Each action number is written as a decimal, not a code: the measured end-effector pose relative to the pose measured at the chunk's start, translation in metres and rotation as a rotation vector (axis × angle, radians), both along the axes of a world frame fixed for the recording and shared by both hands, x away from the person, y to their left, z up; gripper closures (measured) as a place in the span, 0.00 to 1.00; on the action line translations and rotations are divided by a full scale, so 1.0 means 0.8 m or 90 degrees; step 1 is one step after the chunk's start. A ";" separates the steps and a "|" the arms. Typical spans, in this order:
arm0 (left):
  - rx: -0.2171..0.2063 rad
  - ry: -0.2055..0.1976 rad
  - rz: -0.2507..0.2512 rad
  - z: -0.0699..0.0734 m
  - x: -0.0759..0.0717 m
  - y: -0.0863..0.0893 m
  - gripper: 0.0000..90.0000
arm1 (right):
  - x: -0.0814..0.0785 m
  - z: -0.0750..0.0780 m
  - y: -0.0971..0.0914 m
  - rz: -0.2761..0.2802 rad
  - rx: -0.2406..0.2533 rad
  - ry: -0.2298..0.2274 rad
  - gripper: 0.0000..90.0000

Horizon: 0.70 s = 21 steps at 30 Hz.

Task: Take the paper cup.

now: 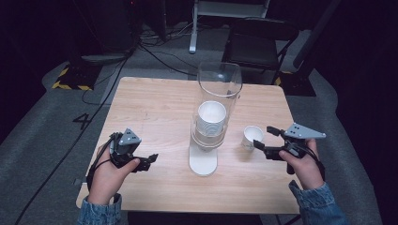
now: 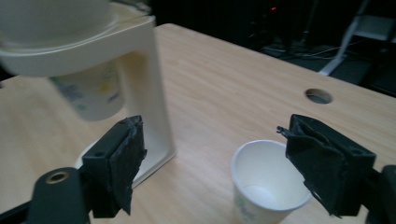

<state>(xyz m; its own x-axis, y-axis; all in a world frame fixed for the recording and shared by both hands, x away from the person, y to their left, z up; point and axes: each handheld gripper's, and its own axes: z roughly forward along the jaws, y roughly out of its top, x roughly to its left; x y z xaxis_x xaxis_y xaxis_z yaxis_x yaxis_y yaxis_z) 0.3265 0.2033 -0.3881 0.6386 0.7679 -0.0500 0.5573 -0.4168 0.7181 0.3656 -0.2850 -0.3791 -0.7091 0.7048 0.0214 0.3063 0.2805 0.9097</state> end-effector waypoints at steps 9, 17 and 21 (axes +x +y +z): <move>0.000 0.003 0.004 -0.002 0.000 0.002 0.21 | -0.045 0.003 0.029 0.069 0.010 0.035 0.28; 0.001 0.004 0.004 -0.001 0.000 0.002 0.21 | -0.064 0.001 0.040 0.115 0.004 0.063 0.35; 0.006 0.007 0.001 -0.002 0.001 0.002 0.21 | -0.059 -0.012 0.037 0.123 -0.014 0.081 0.35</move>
